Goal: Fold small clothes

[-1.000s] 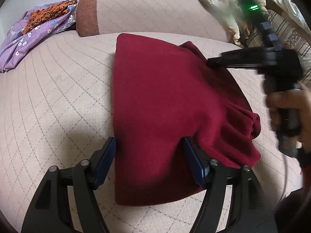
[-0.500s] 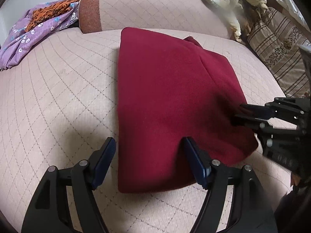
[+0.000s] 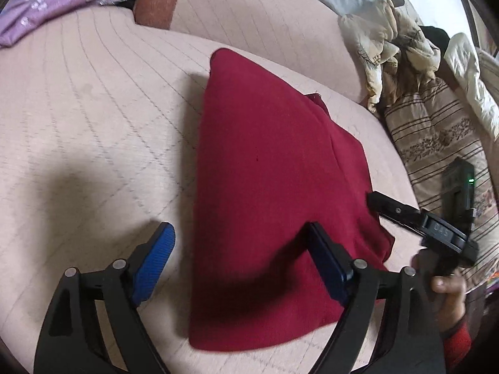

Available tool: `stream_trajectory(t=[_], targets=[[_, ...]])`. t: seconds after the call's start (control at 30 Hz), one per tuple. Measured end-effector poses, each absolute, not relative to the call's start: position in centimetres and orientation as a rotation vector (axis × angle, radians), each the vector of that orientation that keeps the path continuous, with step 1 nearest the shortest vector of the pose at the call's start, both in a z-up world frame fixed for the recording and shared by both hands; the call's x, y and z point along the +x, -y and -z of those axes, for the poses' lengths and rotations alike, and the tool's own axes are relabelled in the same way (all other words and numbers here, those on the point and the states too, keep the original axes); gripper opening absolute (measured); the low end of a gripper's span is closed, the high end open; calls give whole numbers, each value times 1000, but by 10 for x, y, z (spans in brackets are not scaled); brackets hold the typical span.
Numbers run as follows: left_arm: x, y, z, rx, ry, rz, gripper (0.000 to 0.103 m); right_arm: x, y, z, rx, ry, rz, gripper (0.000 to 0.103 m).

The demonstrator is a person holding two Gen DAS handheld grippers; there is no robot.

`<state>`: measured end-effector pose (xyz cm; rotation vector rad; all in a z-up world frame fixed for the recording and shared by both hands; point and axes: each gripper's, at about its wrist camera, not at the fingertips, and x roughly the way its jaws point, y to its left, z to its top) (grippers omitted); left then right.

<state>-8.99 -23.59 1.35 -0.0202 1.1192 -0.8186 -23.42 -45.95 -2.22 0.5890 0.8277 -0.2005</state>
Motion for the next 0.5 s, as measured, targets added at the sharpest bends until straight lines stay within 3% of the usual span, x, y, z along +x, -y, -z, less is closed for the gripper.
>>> stream_trajectory(t=[0.2, 0.23, 0.27, 0.37, 0.43, 0.5], targets=[[-87, 254, -9, -11, -1104, 876, 96, -214, 468, 40, 672, -791, 87, 82], [-87, 257, -9, -7, -1099, 888, 96, -211, 464, 40, 660, -785, 77, 79], [-87, 260, -9, -5, -1099, 900, 95, -206, 459, 40, 638, -785, 68, 70], [-89, 263, -11, 24, -1088, 879, 83, -203, 444, 31, 598, -781, 70, 49], [-88, 257, -16, 7, -1087, 880, 69, -206, 439, 24, 573, -778, 65, 41], [-87, 248, -23, -10, -1081, 889, 49, -212, 435, 13, 559, -773, 59, 36]])
